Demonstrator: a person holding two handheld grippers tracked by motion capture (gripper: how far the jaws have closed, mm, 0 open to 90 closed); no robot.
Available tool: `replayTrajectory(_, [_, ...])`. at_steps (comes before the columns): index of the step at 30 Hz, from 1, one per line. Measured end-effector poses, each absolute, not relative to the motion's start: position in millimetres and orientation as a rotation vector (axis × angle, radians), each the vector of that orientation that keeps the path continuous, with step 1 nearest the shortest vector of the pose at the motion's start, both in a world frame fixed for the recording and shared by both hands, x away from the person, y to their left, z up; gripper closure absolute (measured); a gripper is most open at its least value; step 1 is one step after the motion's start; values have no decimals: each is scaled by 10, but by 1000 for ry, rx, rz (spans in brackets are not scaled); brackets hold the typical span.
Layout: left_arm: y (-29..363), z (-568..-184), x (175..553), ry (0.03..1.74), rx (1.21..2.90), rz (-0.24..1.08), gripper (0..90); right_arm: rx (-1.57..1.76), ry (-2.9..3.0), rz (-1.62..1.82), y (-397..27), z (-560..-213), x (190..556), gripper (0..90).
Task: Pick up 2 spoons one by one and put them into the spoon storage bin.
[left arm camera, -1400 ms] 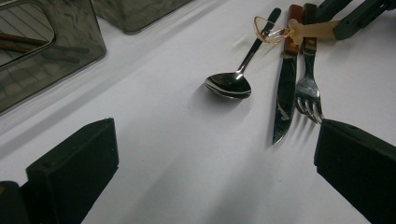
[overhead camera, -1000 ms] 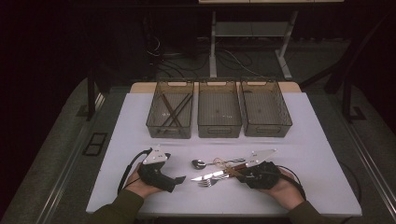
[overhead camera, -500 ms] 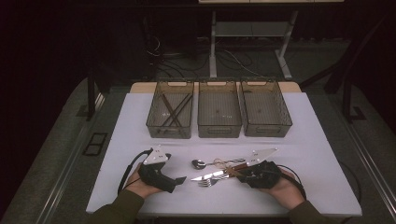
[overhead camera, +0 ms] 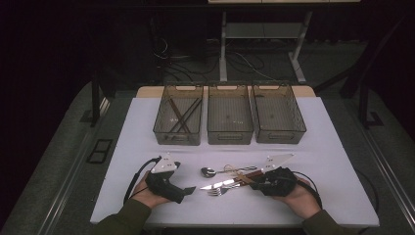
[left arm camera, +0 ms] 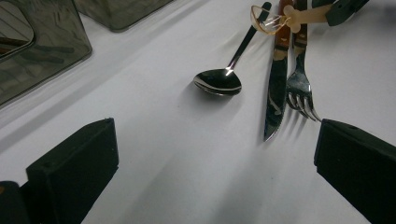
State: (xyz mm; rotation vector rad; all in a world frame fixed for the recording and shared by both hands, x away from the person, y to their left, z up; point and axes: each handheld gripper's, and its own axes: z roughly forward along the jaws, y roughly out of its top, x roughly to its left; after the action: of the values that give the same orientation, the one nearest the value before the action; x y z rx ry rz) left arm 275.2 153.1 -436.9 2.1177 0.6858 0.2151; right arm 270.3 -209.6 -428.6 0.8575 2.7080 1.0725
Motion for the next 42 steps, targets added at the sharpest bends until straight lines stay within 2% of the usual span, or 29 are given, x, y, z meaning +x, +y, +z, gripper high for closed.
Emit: replayTrajectory(42, [1550, -4385, 2765, 681, 2086, 165, 0, 916, 2599, 1217, -2185, -3948, 3075, 745])
